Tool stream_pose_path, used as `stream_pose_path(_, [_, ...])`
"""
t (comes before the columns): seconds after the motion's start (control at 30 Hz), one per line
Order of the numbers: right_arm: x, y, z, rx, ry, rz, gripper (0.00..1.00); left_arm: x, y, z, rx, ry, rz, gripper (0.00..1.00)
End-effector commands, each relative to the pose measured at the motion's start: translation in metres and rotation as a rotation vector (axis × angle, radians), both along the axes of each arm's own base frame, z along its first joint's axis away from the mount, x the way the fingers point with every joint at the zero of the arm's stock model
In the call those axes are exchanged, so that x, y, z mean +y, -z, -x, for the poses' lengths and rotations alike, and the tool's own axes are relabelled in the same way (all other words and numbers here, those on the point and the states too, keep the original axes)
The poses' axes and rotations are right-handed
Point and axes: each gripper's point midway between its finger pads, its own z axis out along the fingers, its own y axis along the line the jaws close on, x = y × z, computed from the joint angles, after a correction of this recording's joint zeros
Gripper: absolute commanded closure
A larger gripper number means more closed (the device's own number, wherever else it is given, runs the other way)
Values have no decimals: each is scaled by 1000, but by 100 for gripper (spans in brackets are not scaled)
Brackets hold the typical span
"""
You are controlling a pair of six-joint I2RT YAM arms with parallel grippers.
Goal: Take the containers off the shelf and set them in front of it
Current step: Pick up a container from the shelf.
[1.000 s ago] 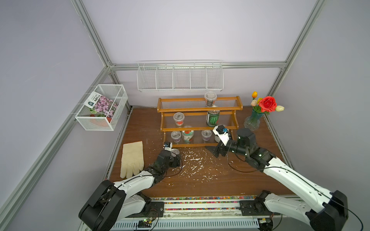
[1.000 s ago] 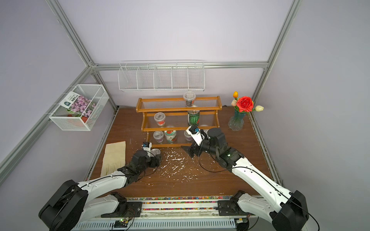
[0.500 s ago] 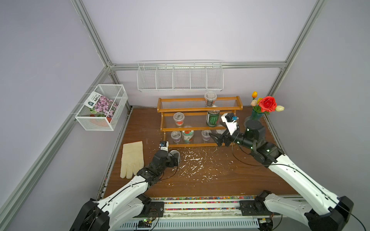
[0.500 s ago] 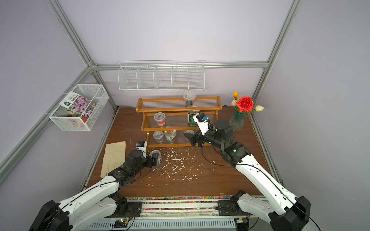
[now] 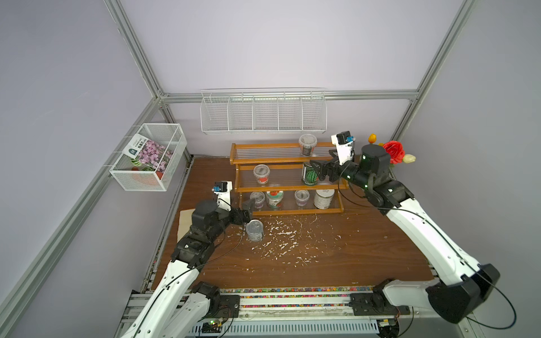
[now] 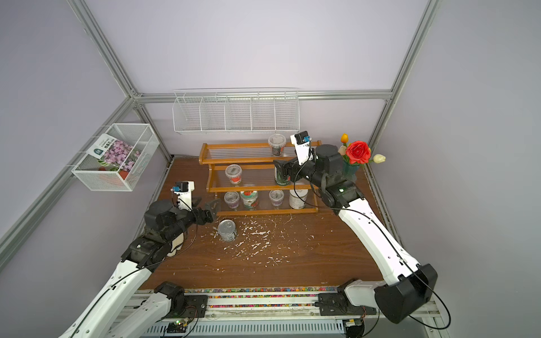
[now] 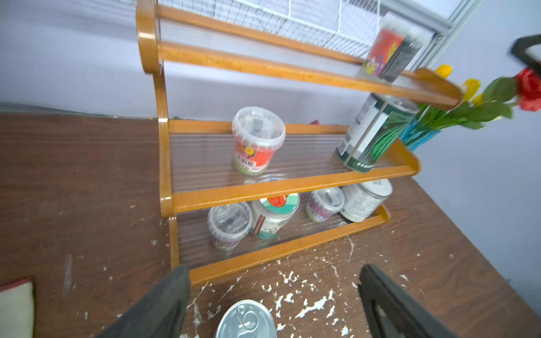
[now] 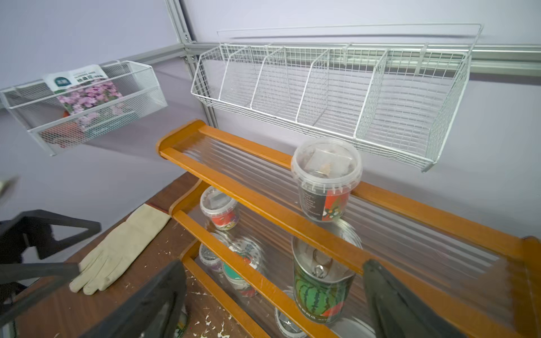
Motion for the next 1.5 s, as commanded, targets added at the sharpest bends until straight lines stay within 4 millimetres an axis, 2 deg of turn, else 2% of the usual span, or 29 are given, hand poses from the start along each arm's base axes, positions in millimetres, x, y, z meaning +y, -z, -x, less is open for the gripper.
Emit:
stream_pose_path(0.0, [-2,-3,-21,2,47,-3,3,-16,-42,7,-89,188,91,6])
stream_pose_path(0.1, [3,0,-37,11,54,-6,3,-10,-72,0,-160,210,201,6])
stream_pose_path(0.2, [10,4,-50,17,55,-10,3,-2,-85,-8,-186,210,263,7])
stream_pose_path(0.37, [17,12,-73,31,69,9,3,-3,-95,-20,-200,222,289,7])
stream_pose_path(0.6, [23,27,-96,58,90,38,4,-6,-98,-34,-189,229,292,7])
stream_pose_path(0.7, [26,28,-104,55,96,45,10,-7,-96,-38,-180,234,290,7])
stream_pose_path(0.9, [28,32,-109,60,89,60,33,-8,-93,-42,-167,242,288,8])
stream_pose_path(1.03, [29,26,-103,40,61,73,42,-10,-91,-42,-156,258,286,8])
stream_pose_path(1.17, [29,8,-84,-16,15,84,43,-12,-92,-41,-153,271,280,8])
stream_pose_path(1.33, [32,-16,-39,-81,-80,34,43,-13,-88,-40,-141,278,268,8])
stream_pose_path(1.47, [41,-16,9,-89,-175,-4,43,-14,-83,-39,-129,285,258,8])
